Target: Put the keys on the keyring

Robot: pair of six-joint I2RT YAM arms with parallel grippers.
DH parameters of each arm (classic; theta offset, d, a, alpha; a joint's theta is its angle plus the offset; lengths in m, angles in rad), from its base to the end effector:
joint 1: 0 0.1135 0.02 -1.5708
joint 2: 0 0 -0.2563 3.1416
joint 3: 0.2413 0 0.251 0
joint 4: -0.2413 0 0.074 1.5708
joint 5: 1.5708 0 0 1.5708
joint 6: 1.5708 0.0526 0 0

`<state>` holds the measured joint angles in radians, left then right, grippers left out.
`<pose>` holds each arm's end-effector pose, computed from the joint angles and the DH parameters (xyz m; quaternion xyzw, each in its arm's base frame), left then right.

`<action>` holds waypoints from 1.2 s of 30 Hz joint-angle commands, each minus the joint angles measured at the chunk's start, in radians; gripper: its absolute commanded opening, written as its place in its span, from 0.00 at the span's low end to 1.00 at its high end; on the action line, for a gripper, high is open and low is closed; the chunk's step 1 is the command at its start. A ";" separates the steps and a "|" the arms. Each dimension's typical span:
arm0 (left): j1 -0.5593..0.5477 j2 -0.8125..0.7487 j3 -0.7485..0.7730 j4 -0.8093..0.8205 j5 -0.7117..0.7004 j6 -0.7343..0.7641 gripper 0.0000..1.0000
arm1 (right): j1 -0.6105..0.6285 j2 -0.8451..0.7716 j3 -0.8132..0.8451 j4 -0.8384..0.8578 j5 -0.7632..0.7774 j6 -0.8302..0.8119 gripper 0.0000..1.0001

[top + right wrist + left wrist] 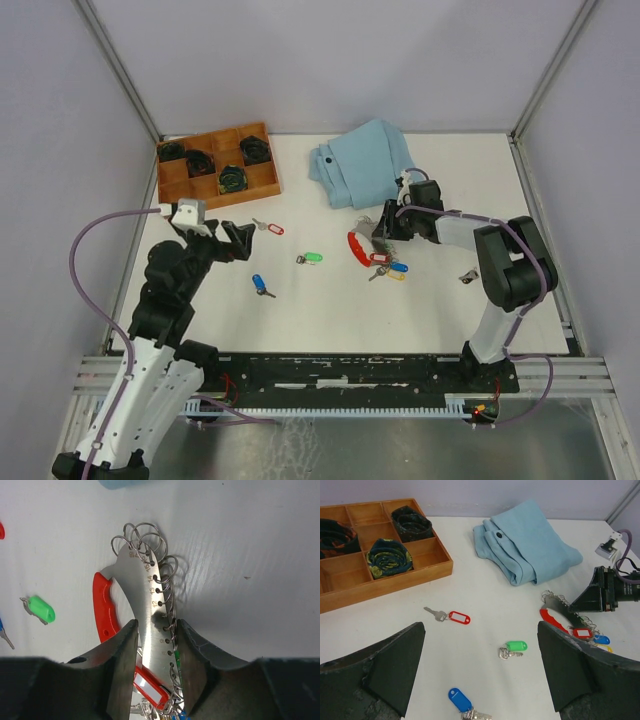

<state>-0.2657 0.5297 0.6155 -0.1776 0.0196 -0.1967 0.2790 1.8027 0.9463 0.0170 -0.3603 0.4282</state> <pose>0.1566 -0.0437 0.3120 0.0321 0.7381 -0.1615 0.6543 0.3469 0.1187 0.1264 0.0046 0.9210 0.2788 0.2721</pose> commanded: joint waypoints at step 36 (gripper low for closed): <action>-0.274 0.718 -0.189 0.855 0.412 -0.296 0.83 | 0.230 -0.405 0.045 -0.265 -0.056 -0.370 0.01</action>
<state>-0.5274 1.1786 0.4099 0.4751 0.3790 -0.5438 0.4877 1.4639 0.9783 -0.2569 -0.4091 0.1318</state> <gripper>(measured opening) 0.850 0.016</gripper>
